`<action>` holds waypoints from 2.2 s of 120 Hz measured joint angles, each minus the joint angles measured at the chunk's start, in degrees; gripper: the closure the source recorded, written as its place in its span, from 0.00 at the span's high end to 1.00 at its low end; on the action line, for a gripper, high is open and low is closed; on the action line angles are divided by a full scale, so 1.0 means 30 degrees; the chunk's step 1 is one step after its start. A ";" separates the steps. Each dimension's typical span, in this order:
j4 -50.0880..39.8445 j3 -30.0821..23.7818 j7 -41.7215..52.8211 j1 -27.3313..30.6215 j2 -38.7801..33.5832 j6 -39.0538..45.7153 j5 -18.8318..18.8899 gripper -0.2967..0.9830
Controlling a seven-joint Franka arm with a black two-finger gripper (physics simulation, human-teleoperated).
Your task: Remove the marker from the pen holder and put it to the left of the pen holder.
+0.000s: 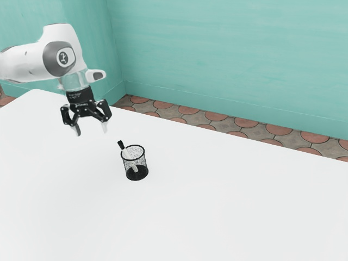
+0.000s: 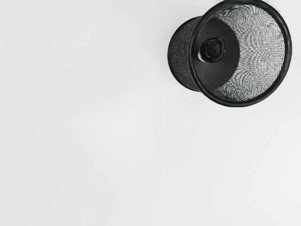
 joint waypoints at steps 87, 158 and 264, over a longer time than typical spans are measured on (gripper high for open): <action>0.2028 0.0357 0.4608 -0.0281 0.4986 0.4010 -0.2445 0.77; 0.2217 -0.0016 0.6067 -0.0311 0.5548 0.4236 -0.2585 0.42; 0.7159 0.0412 0.5460 -0.0297 0.3941 -0.6964 0.5384 0.16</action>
